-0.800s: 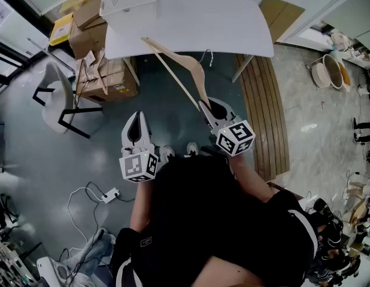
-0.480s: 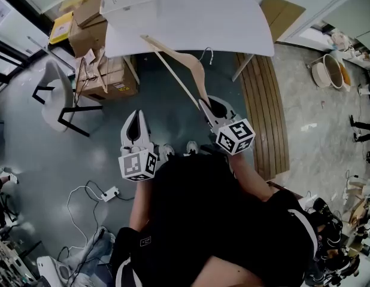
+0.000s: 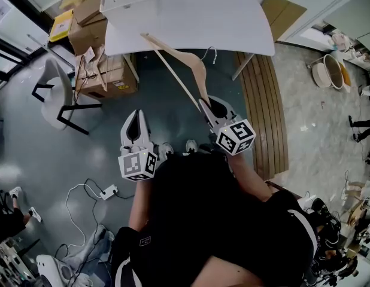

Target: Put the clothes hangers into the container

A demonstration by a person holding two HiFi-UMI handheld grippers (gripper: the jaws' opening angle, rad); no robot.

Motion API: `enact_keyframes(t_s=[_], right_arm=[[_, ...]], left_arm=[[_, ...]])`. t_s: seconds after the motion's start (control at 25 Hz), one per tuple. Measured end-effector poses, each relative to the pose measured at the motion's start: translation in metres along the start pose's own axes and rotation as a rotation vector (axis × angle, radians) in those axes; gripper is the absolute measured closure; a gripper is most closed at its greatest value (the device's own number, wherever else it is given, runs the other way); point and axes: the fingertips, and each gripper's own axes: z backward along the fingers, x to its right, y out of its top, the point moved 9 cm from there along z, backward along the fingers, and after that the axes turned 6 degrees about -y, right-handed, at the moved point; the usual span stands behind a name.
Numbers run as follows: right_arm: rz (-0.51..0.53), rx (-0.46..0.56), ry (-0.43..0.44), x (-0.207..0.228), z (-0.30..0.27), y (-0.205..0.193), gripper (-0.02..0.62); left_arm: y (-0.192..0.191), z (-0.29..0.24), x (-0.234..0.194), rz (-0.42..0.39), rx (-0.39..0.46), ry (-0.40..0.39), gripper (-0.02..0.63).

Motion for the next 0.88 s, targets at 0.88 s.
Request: enact_keyframes(t_s=[0.88], right_arm=[[0.005, -0.020, 0.096, 0.059, -0.002, 0.009, 0.535]], left_arm=[[-0.009, -0.030, 0.049, -0.026, -0.017, 0.065, 0.600]])
